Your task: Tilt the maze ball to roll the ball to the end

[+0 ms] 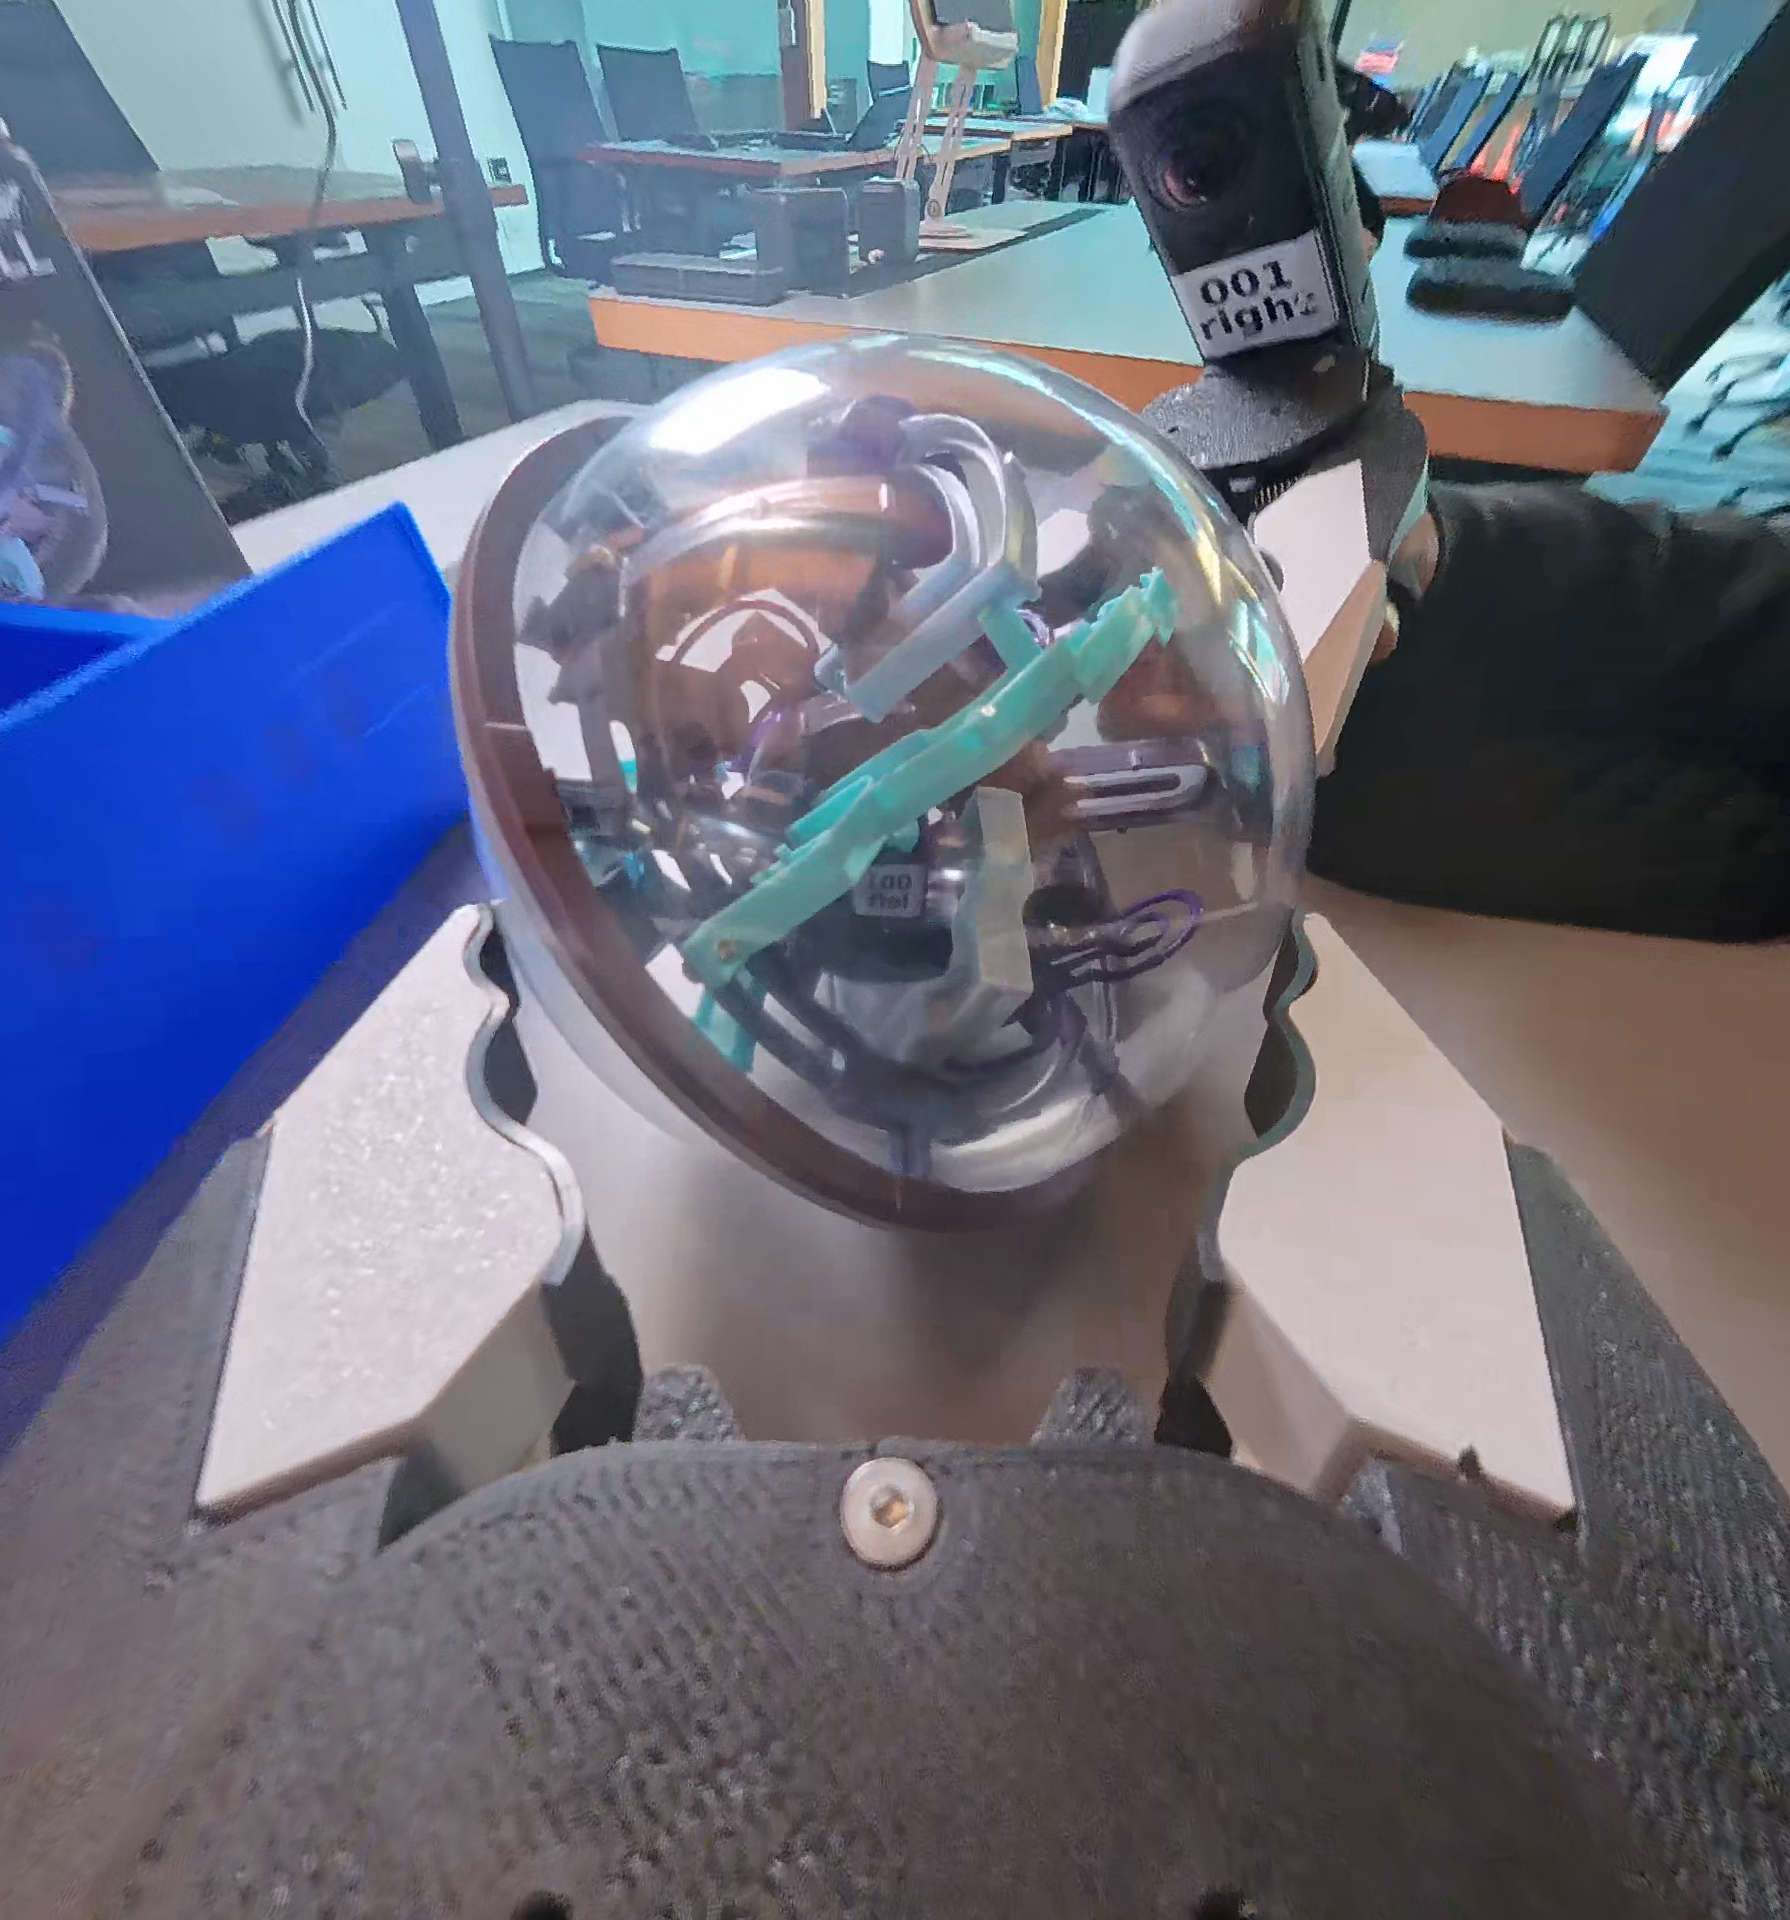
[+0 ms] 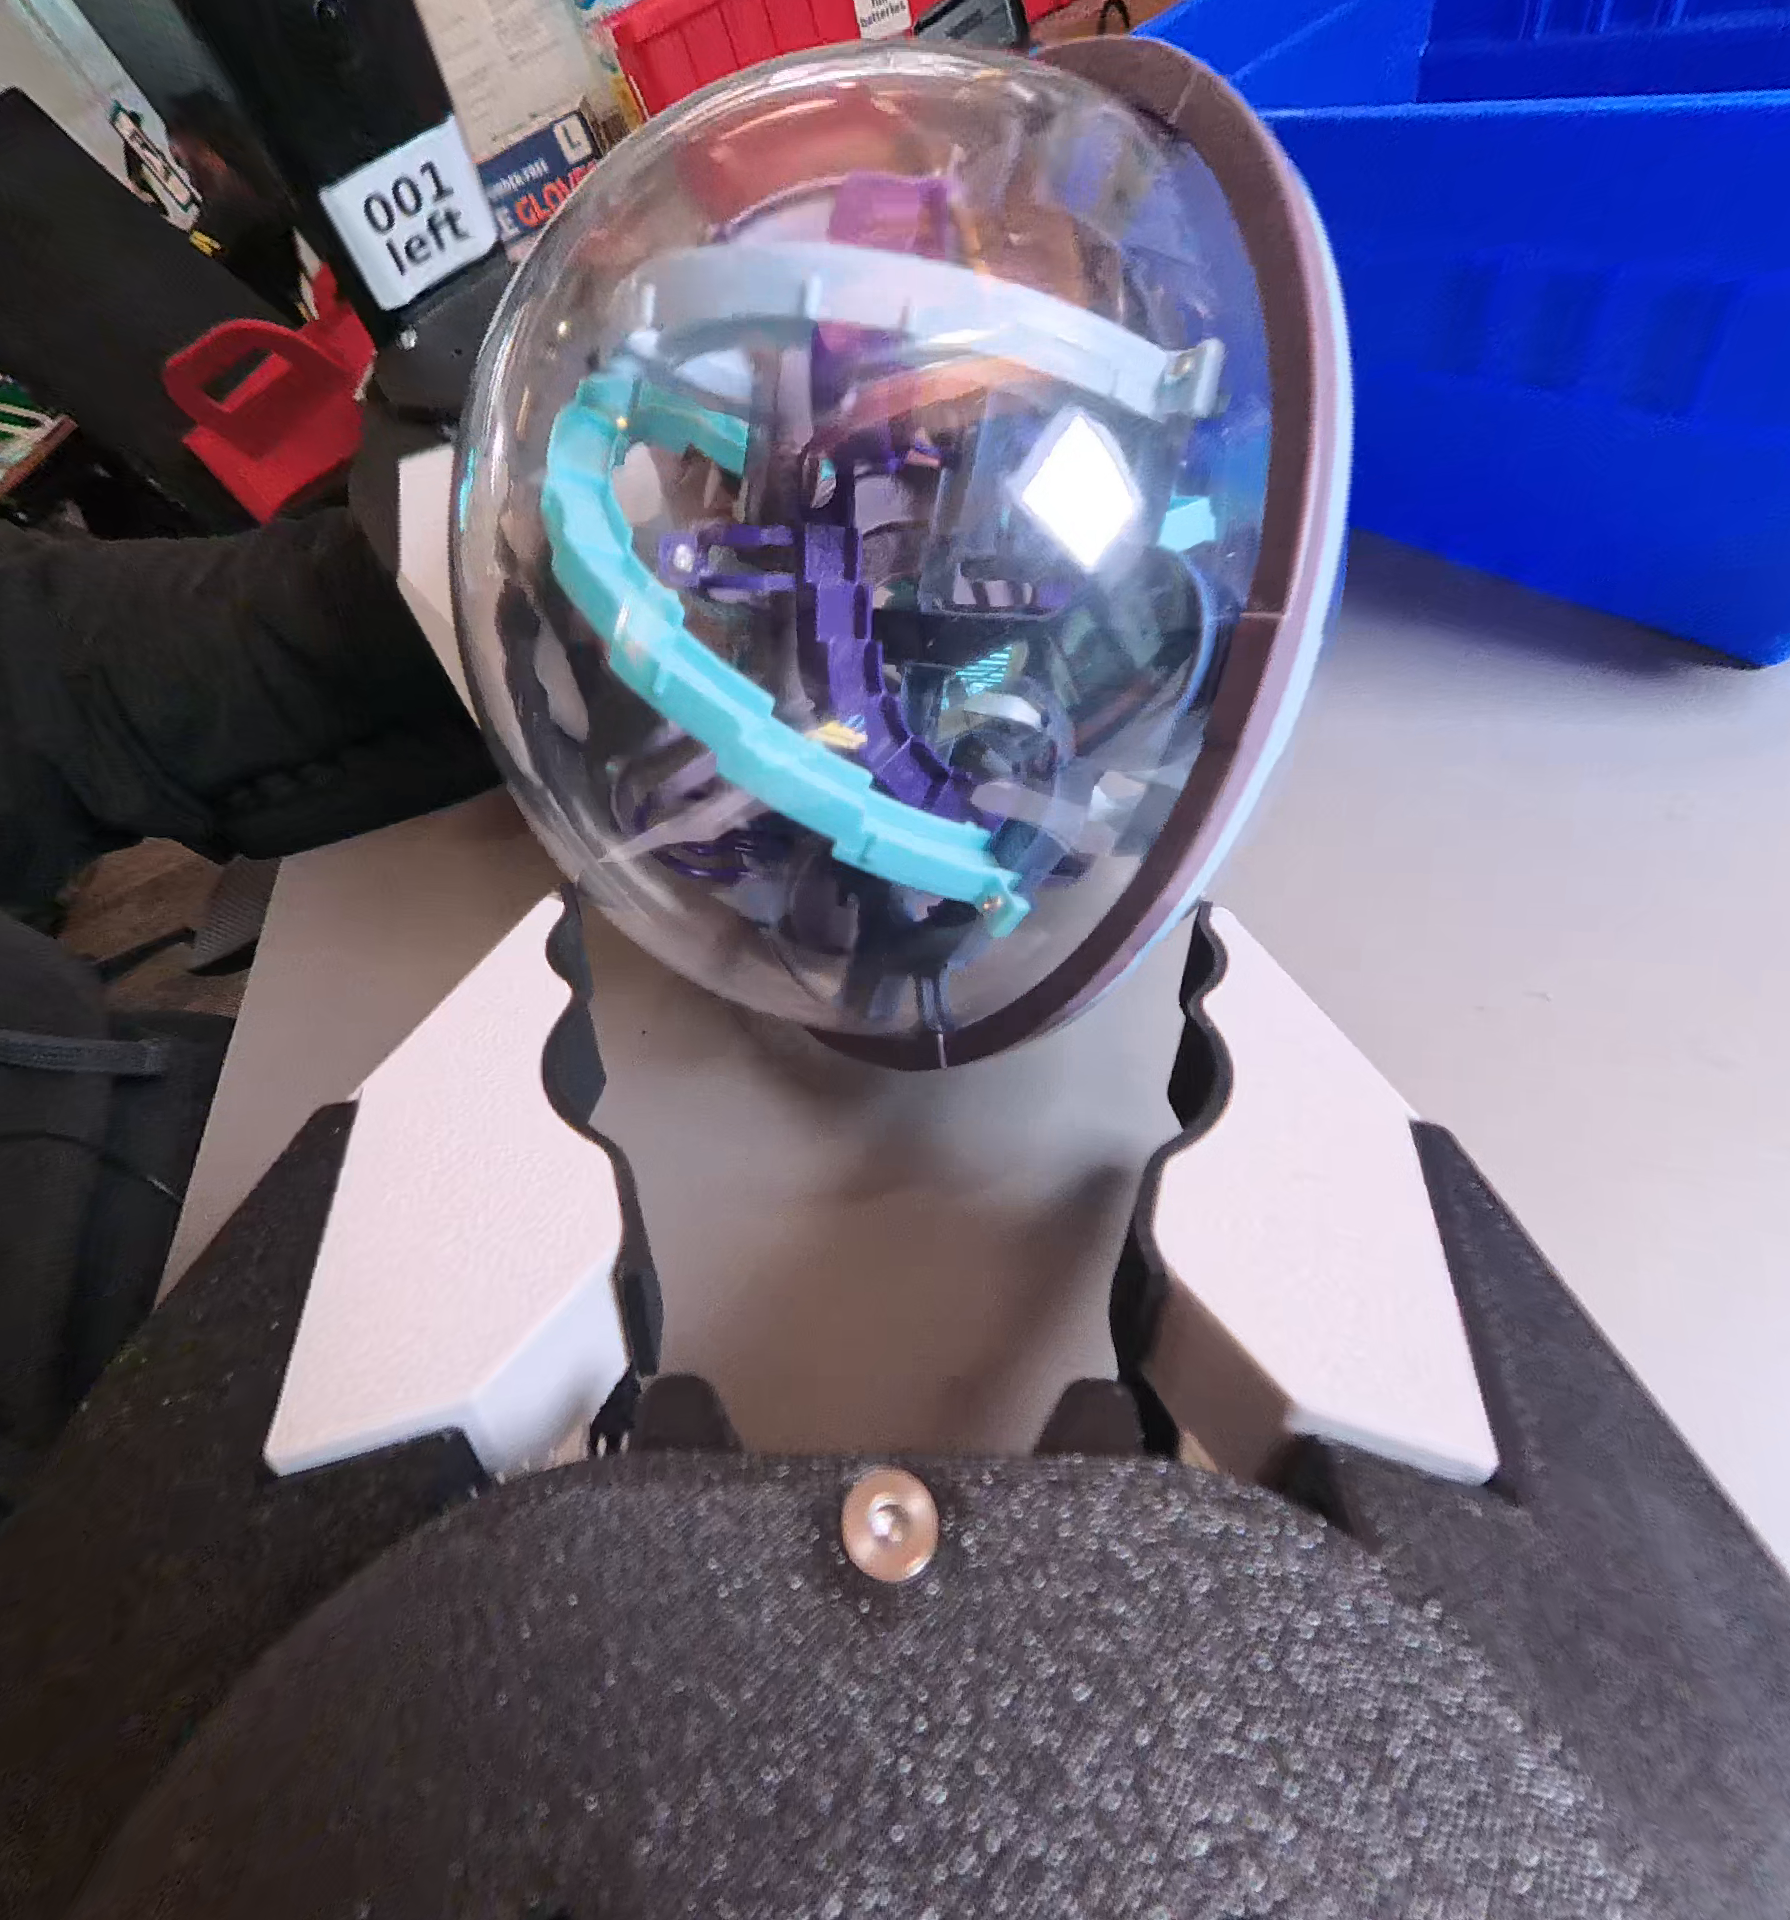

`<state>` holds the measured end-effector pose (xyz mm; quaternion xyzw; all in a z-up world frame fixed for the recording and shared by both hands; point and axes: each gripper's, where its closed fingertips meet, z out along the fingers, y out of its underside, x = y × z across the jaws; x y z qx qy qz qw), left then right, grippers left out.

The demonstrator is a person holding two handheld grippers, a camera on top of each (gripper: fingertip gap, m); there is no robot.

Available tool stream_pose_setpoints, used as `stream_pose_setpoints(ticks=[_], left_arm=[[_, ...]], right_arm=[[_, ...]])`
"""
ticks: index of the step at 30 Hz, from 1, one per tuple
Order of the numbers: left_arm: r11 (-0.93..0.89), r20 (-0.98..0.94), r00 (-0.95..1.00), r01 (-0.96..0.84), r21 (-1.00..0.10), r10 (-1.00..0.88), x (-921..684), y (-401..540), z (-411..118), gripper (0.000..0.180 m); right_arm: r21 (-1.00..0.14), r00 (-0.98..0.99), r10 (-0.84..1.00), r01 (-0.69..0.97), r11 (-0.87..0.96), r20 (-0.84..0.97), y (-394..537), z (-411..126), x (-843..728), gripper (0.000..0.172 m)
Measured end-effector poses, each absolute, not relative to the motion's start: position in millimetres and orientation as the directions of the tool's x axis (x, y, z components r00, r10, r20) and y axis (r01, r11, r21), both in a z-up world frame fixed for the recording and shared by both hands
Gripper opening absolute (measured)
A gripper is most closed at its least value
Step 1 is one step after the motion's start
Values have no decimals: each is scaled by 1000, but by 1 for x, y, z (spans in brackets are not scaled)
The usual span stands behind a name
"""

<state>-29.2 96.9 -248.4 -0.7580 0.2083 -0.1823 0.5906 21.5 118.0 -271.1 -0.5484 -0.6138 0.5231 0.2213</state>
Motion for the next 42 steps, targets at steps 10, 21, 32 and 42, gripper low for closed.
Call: stream_pose_setpoints(ticks=[10, 21, 32, 42], left_arm=[[-443, 499, 705, 285, -850, -504, -35, 96, -245, 138], [-479, 487, 668, 217, -851, -563, -8, 88, -253, 157], [-336, 220, 807, 30, -942, -547, -17, 95, -258, 152], [-266, 132, 838, -16, -964, -530, -20, 93, -246, 150]], right_arm=[[-896, -251, 907, 210, 392, 338, 121, -252, 13, 136], [-941, -266, 938, 194, 278, 222, 116, -246, 14, 142], [-967, -268, 961, 218, 128, 66, 117, -240, 14, 142], [-958, -285, 958, 275, 76, -6, 116, -251, 14, 141]])
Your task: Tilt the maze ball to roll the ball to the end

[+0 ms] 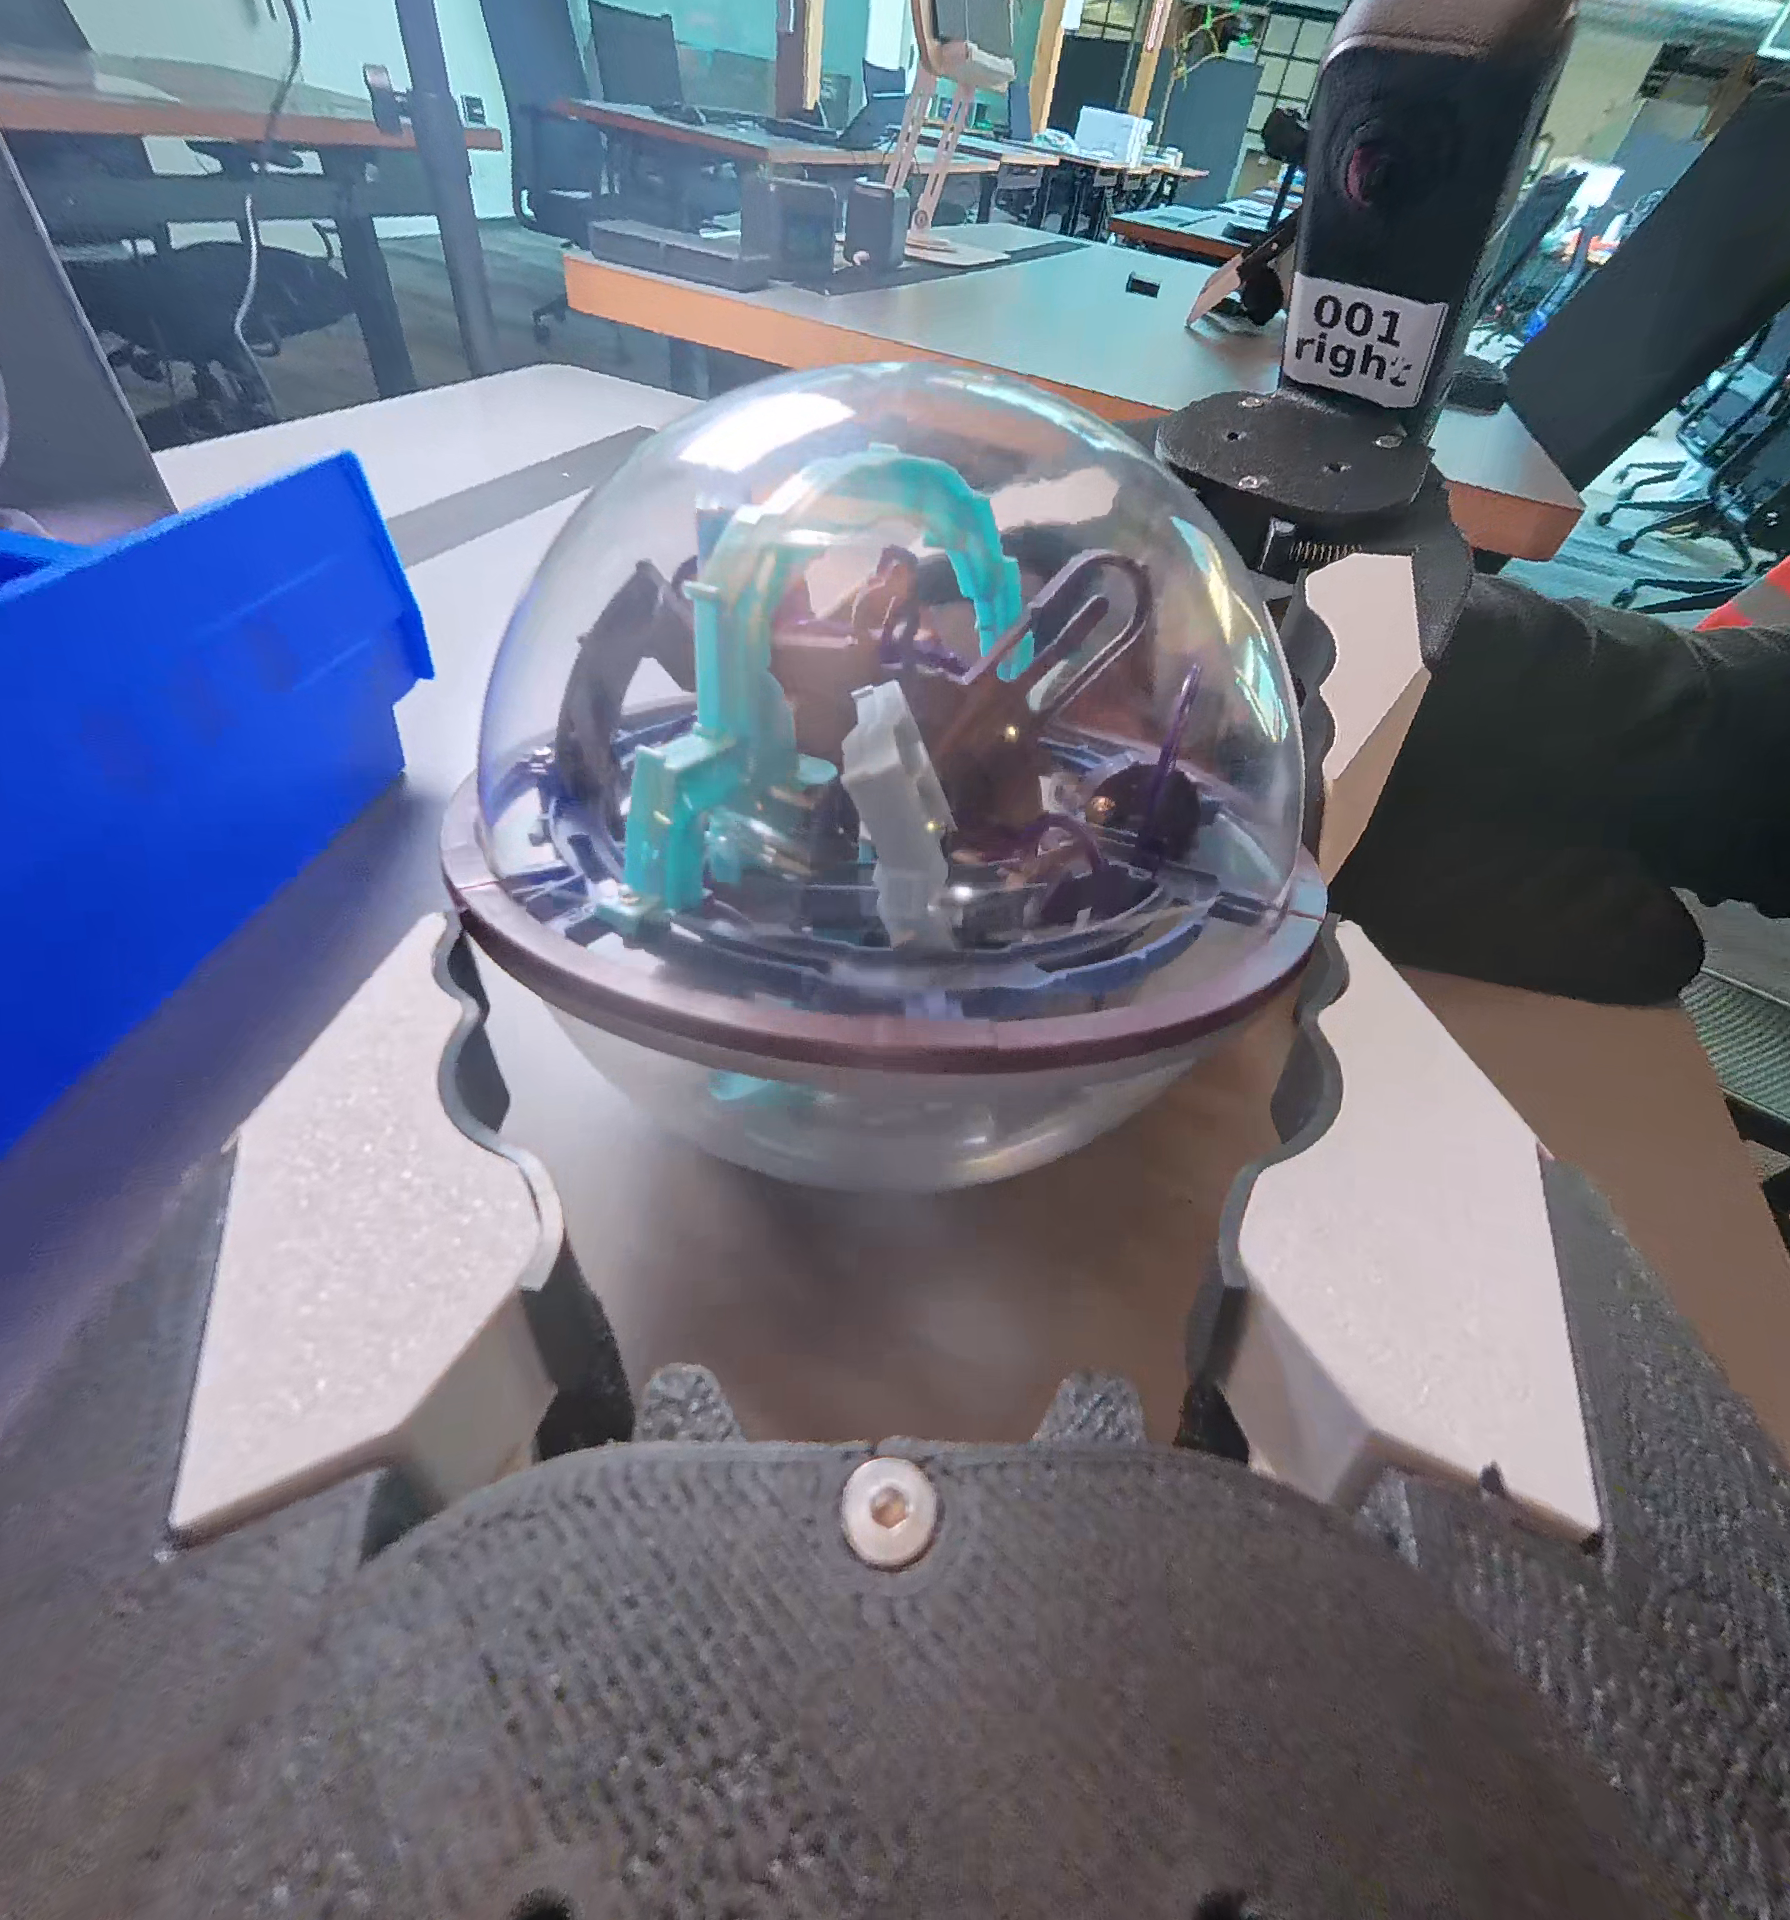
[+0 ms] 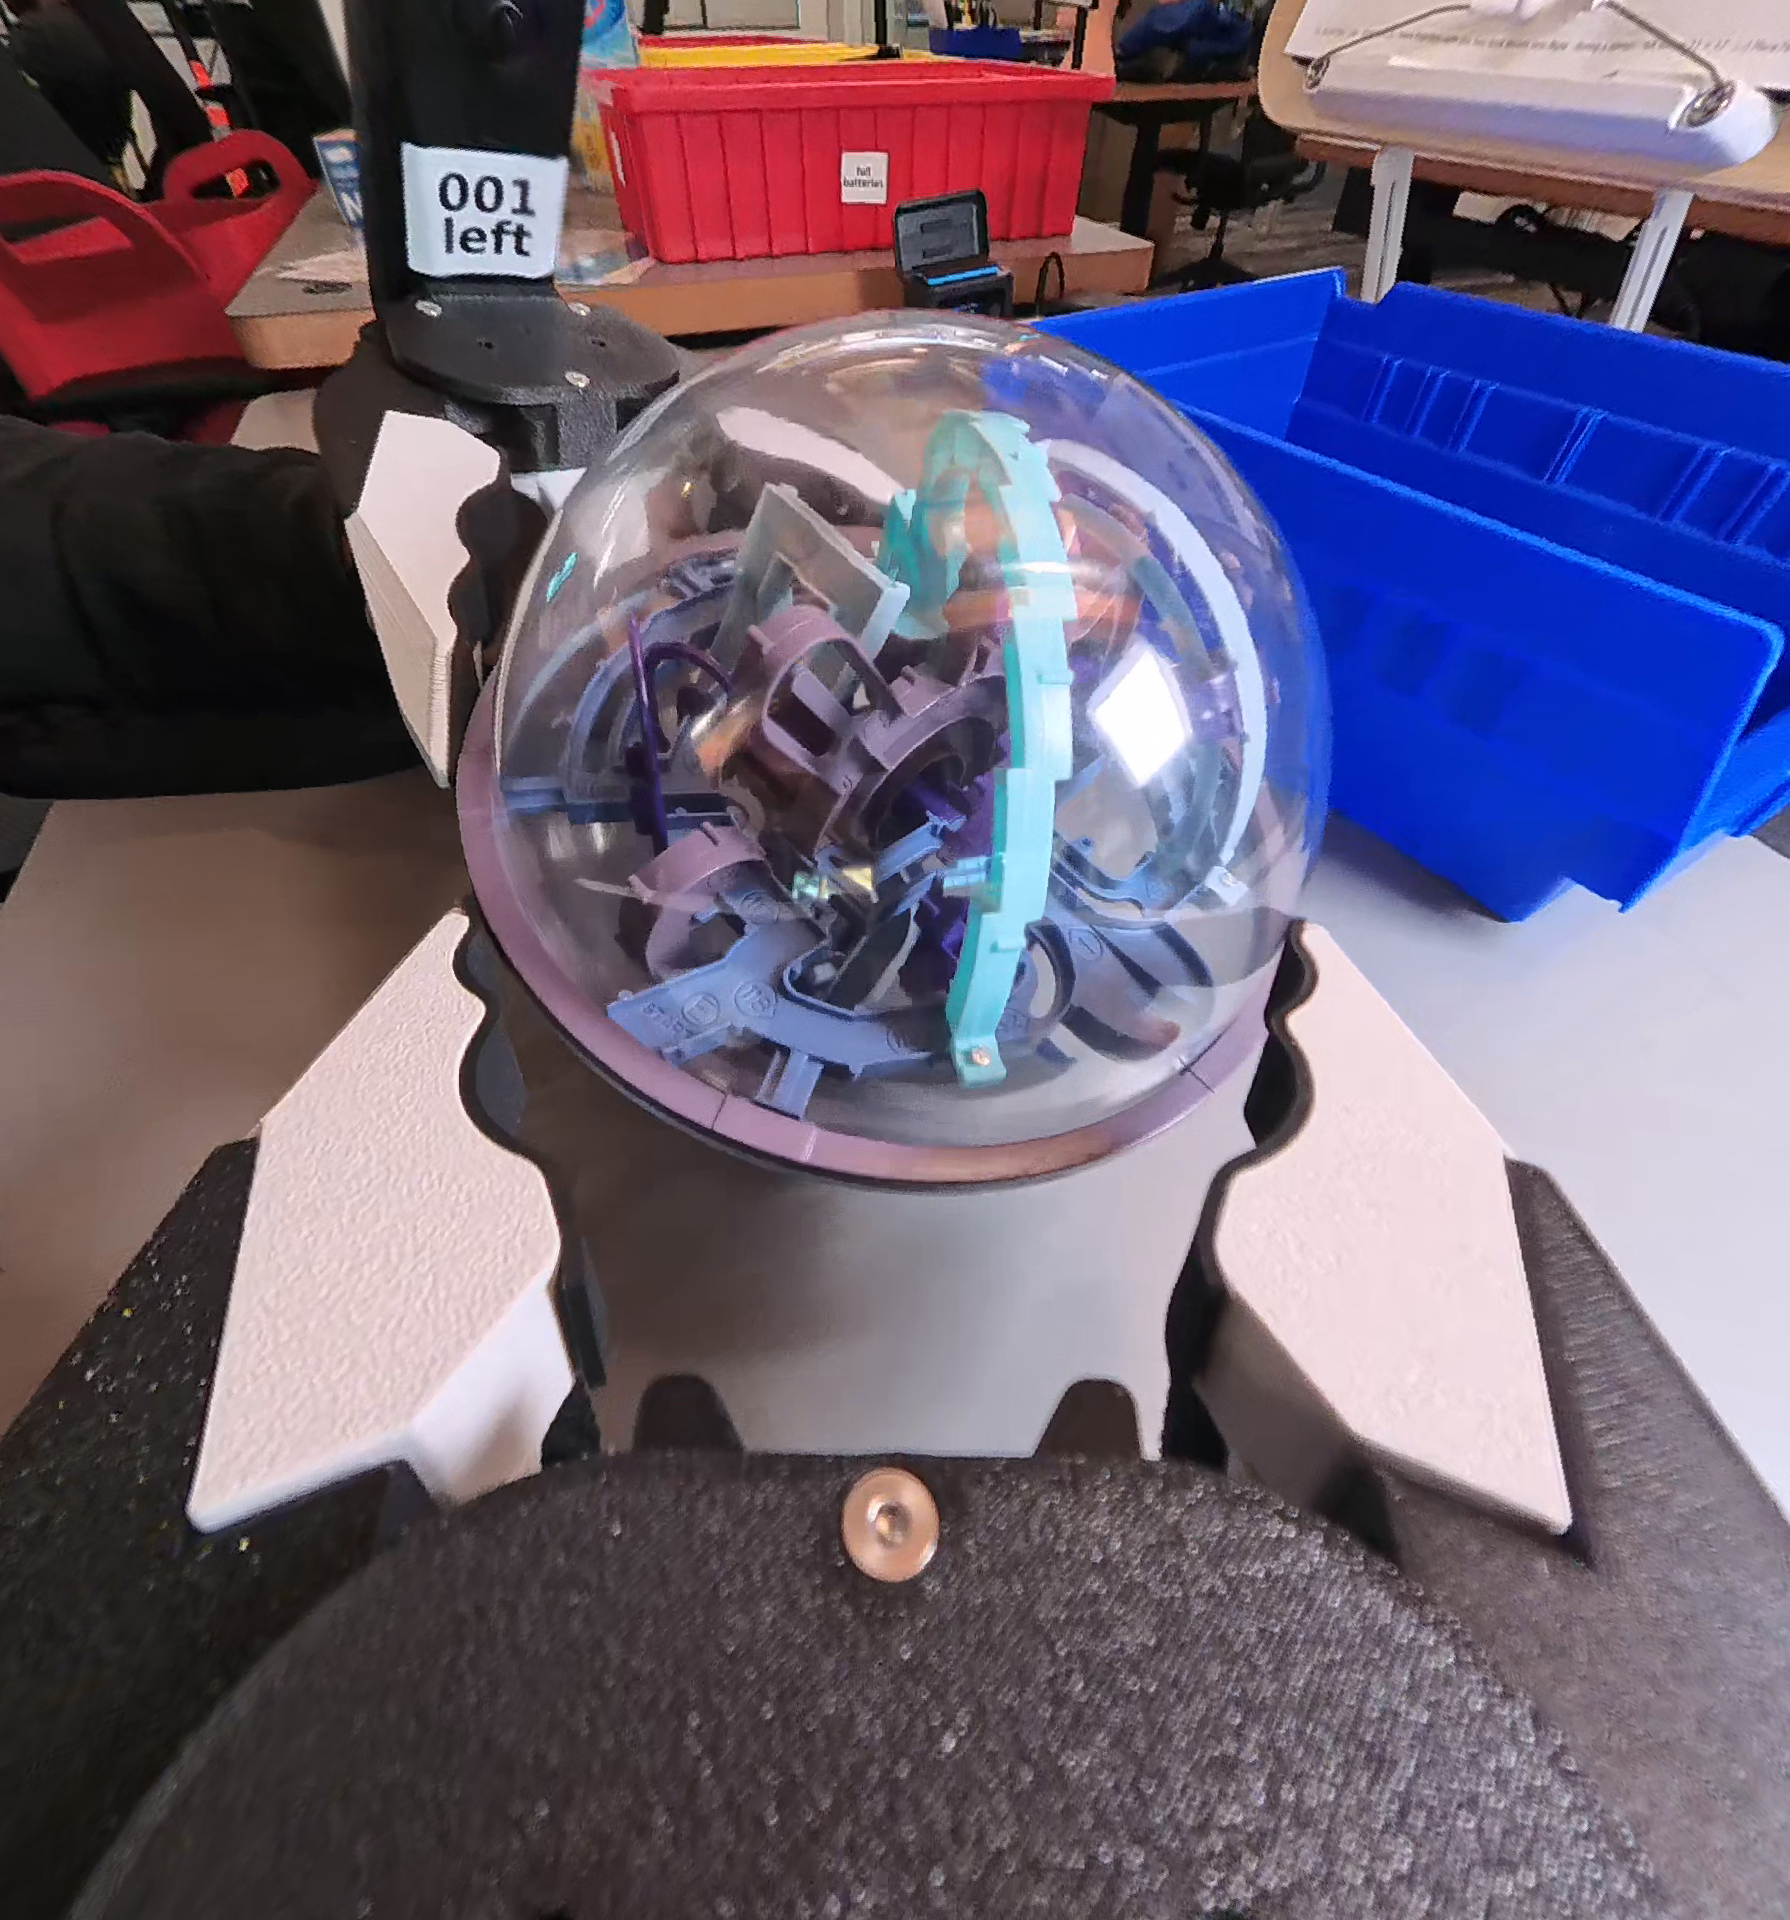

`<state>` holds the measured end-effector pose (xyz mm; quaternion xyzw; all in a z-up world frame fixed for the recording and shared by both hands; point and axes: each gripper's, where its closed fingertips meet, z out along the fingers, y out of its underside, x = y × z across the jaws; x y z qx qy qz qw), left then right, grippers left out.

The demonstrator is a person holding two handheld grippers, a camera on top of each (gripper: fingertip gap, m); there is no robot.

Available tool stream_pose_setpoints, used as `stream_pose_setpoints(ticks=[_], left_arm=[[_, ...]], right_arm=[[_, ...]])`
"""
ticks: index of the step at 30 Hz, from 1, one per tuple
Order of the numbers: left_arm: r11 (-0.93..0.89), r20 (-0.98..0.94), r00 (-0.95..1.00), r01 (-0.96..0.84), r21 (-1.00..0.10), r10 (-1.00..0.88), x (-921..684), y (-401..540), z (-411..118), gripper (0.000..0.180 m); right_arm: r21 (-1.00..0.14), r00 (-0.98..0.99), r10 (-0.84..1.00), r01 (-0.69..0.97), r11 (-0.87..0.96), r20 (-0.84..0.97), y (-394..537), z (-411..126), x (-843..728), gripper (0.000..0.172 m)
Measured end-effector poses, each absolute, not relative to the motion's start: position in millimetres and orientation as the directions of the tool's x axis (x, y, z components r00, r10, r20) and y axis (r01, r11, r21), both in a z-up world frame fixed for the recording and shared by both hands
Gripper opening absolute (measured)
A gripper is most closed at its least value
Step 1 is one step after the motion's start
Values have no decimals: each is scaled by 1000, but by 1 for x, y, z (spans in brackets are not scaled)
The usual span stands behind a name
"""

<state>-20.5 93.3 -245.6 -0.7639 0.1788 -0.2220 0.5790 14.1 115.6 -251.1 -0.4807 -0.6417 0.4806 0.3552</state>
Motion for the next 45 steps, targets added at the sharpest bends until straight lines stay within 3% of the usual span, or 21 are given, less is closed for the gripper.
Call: stream_pose_setpoints(ticks=[5, 9, 15, 20, 23, 29, 38, 45], left_arm=[[-207, 79, 846, -38, -978, -528, -21, 92, -236, 147], [-182, 96, 848, 0, -983, -520, -23, 91, -228, 134], [-160, 95, 850, 13, -987, -518, -20, 98, -221, 131], [-139, 92, 816, 14, -990, -570, -11, 94, -215, 138], [-223, 135, 812, 7, -975, -567, -16, 94, -233, 148], [-323, 65, 821, -149, -935, -568, -12, 111, -272, 151], [-312, 70, 818, -137, -940, -571, -11, 107, -267, 146], [-241, -16, 826, -182, -953, -564, -14, 102, -257, 143]], right_arm=[[-946, -299, 953, 321, 54, -47, 114, -261, 14, 141], [-929, -282, 958, 342, 144, 45, 121, -264, 16, 143], [-958, -217, 955, 156, 239, 203, 126, -222, 18, 143], [-967, -245, 961, 186, 175, 126, 127, -234, 17, 141], [-974, -253, 966, 197, 111, 59, 132, -237, 19, 141], [-969, -306, 949, 247, 2, -76, 129, -247, 20, 140], [-960, -315, 945, 281, 6, -87, 128, -253, 20, 140], [-956, -326, 945, 273, 105, 11, 123, -257, 21, 138]])
